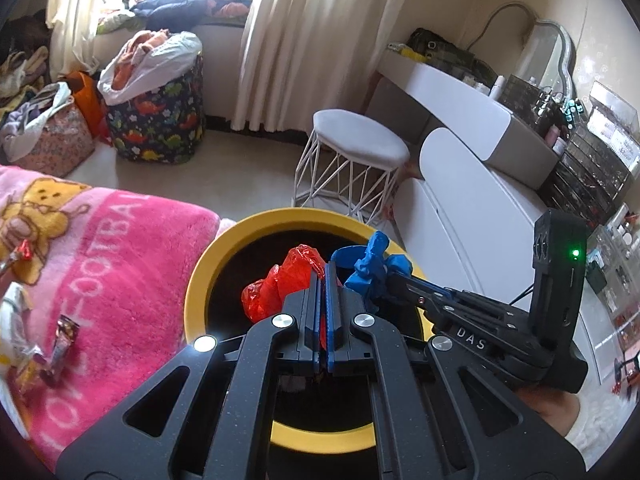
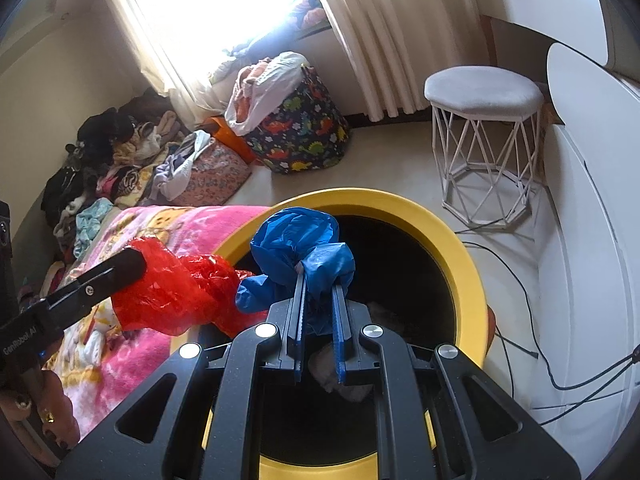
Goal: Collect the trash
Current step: 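Open both tools to drop the red and blue bags into the bin, then move both open tools back toward the remaining trash on the bed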
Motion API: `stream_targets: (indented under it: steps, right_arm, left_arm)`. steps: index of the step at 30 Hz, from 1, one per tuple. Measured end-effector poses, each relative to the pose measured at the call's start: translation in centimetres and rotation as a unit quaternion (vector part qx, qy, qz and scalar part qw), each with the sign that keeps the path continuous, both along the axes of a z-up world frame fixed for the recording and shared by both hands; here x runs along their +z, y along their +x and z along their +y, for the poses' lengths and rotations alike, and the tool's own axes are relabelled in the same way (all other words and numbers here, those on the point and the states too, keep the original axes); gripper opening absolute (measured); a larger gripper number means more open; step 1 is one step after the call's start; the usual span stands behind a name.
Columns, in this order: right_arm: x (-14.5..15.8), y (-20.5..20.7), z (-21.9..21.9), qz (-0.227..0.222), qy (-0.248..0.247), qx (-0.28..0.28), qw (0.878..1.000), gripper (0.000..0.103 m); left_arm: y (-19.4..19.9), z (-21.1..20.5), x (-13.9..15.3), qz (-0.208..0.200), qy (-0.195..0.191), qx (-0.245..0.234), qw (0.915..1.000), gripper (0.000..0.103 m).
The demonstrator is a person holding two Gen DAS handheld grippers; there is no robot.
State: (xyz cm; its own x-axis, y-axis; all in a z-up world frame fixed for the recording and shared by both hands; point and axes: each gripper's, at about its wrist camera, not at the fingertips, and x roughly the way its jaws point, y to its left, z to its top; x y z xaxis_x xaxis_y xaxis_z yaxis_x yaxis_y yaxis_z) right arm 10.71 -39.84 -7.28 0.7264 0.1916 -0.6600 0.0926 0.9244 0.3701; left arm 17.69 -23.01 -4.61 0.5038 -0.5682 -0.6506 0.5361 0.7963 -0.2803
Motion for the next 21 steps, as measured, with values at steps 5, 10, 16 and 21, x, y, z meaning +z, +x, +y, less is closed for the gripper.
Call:
stream_targets:
  steps: [5,10,16,21]
  right_arm:
    - [-0.7,0.5,-0.1,0.016,0.001,-0.004,1.0,0.014]
    - [-1.2,0.7,-0.1,0.028,0.02,-0.008,0.999,0.04]
    - [-0.9,0.8,0.6,0.025,0.012,-0.006,1.0,0.052]
    - [-0.2,0.8,1.5,0.014,0.0,-0.001,1.0,0.057]
  left_arm:
    - [0.6,0.4,-0.9,0.014,0.006,0.015,0.9998,0.0]
    - [1.0,1.6,-1.5,0.021,0.012,0.037,0.999,0.048]
    - [0.6,3.3,-0.7,-0.016,0.024,0.074,0.9968,0.087]
    - [0.1,4.7,0.5,-0.051,0.034,0.095,0.9936,0.092]
